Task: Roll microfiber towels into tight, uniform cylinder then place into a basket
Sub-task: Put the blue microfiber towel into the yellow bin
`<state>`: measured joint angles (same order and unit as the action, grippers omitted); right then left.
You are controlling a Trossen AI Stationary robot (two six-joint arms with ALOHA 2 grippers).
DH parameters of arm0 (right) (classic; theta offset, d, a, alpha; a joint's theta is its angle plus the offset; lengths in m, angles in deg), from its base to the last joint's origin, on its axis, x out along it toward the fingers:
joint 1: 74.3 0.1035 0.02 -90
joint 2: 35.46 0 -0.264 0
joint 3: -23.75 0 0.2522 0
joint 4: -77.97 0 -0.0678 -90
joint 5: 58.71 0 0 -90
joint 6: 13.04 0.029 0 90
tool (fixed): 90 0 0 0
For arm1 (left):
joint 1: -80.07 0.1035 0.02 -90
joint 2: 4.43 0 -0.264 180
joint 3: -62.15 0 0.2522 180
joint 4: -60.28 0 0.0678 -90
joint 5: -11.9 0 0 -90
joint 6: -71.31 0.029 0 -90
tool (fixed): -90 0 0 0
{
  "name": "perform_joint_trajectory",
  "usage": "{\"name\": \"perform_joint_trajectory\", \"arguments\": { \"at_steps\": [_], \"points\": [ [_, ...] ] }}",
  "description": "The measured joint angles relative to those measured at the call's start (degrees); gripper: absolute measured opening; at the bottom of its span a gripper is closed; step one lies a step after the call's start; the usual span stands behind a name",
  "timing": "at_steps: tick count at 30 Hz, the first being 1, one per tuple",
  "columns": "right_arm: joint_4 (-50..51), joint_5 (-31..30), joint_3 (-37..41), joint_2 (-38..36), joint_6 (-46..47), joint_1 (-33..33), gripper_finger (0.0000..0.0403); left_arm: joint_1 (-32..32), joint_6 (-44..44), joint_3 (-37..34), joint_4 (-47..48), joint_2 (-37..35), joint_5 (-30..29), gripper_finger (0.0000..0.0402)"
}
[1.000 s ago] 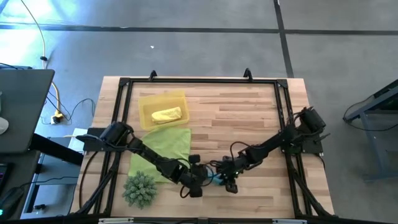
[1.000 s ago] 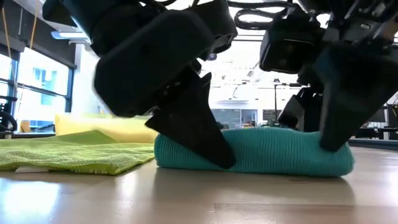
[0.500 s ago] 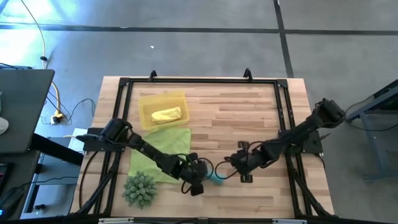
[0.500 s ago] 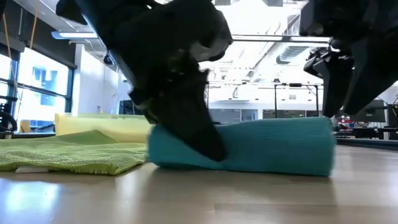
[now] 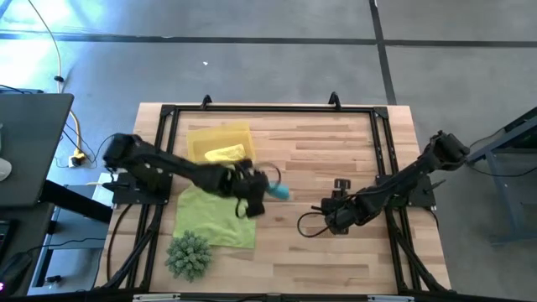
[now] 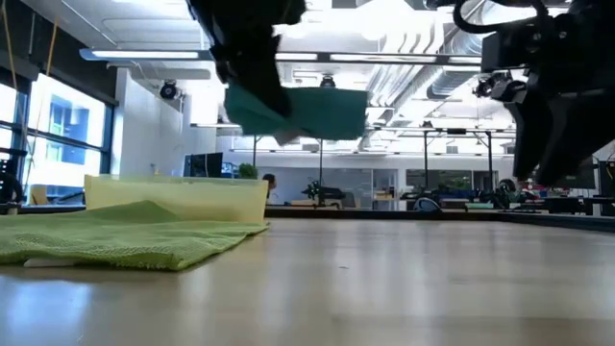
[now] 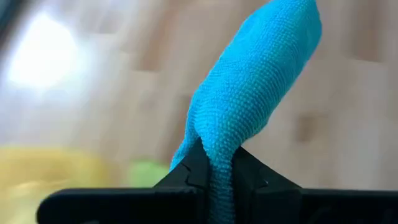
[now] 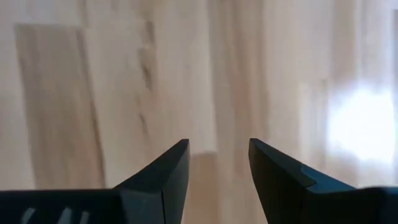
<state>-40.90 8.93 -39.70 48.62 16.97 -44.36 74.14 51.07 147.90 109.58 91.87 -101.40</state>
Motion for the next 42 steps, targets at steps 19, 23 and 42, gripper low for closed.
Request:
{"name": "perform_joint_trajectory", "arguments": {
  "at_steps": [19,23,42],
  "points": [
    [10.0,-19.4,0.0,-18.4,4.2,-5.4,0.0151,27.7,3.5,-22.7,6.4,-19.4,-10.7,0.0014],
    [10.0,-19.6,0.0,-20.0,4.5,-6.4,0.0151,32.1,4.4,-25.9,0.2,-18.9,-11.1,0.0014],
    [9.7,-22.5,0.0,-20.1,3.0,-10.8,0.0151,38.8,13.0,-29.9,-10.9,-6.8,-8.9,0.0022]
  ]
}}
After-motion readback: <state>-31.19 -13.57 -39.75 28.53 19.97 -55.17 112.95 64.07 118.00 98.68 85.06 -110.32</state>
